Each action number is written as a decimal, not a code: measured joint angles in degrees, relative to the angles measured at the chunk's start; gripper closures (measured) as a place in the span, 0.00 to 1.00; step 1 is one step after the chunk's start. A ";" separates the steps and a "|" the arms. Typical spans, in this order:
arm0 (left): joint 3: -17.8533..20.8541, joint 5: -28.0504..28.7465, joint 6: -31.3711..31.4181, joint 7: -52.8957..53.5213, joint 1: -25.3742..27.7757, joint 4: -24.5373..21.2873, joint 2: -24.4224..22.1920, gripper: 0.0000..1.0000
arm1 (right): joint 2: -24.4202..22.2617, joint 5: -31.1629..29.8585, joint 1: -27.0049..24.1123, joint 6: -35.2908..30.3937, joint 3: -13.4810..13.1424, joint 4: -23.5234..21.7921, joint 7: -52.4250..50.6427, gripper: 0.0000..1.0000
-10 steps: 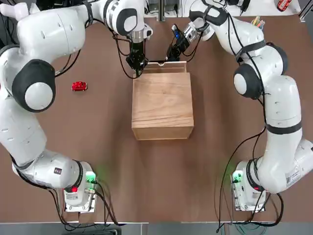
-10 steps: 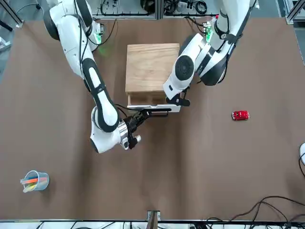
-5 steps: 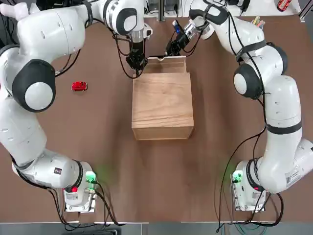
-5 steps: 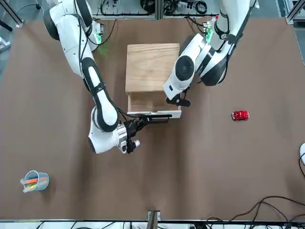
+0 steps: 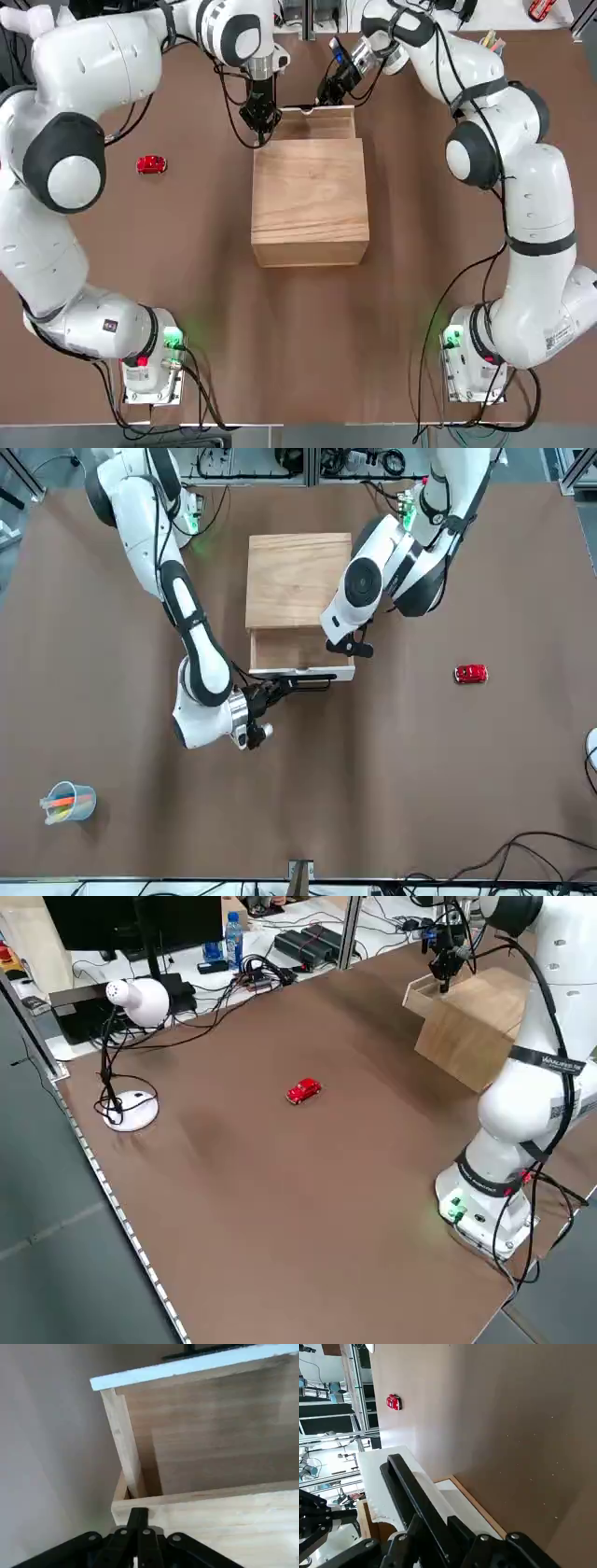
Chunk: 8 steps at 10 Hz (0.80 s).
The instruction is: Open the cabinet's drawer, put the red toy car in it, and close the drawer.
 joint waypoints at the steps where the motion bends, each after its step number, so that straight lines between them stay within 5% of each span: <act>1: 0.03 0.00 0.00 0.02 0.06 0.00 0.01 0.99 | 0.00 0.00 0.00 0.00 0.00 0.00 0.05 0.70; 6: 0.05 0.00 0.14 0.09 0.06 0.00 0.02 0.99 | 0.00 0.00 0.01 0.66 0.02 0.02 0.30 0.68; 8: 0.06 0.00 0.19 0.10 0.06 0.00 0.03 0.99 | 0.00 -0.01 0.03 1.38 0.03 0.06 0.35 0.57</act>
